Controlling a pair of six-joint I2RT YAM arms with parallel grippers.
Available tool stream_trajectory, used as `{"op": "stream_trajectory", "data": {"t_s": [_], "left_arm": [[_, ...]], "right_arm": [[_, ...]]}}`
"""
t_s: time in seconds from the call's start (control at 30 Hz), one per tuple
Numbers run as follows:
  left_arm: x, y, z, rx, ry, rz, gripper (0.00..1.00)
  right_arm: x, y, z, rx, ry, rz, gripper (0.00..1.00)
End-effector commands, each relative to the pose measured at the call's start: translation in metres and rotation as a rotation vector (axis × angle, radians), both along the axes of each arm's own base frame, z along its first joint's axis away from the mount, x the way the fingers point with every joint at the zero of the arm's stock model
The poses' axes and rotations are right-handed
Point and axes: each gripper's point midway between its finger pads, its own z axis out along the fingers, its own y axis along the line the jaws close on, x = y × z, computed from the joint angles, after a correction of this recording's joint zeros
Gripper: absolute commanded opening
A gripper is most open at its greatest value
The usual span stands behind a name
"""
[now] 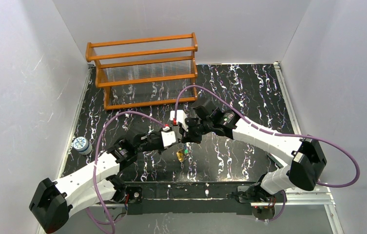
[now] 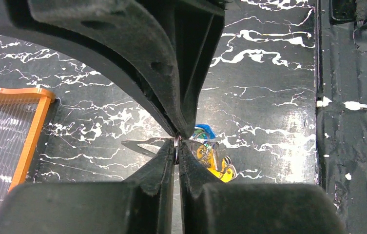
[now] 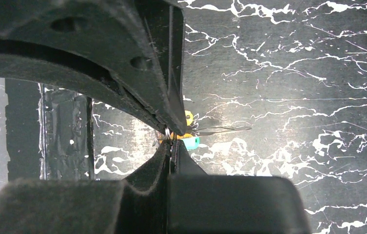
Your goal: Put the keys on the keyring
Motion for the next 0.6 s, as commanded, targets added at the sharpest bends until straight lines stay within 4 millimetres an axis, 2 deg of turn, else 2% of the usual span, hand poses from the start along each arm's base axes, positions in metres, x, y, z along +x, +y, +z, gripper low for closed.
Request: {"op": "stream_trajectory", "data": {"t_s": [0.0,0.2,0.23,0.37,0.43,0.57], "left_arm": [[-0.001,-0.007,0.015,-0.025,-0.026,-0.039,0.0],[-0.003,-0.006,0.019,-0.037,-0.024,-0.035,0.0],[-0.003,-0.005,0.02,-0.044,-0.024,-0.028,0.0],[0.0,-0.004,0.028,-0.102,-0.033,0.01,0.0],[0.0,-0.005,0.03,-0.152,-0.019,0.029,0.0],[-0.003,-0.007,0.043,-0.283,-0.036,0.039,0.0]], "right_arm": [[-0.004,-0.012,-0.022,-0.089,0.031,-0.015,0.01],[-0.003,-0.009,-0.02,-0.062,0.016,-0.014,0.01],[-0.002,-0.008,-0.018,-0.054,0.009,-0.021,0.06],[0.001,-0.006,-0.006,0.03,-0.036,-0.036,0.41],[0.002,-0.006,0.003,0.086,-0.048,-0.035,0.47],[0.003,-0.011,0.027,0.251,-0.019,-0.019,0.48]]}}
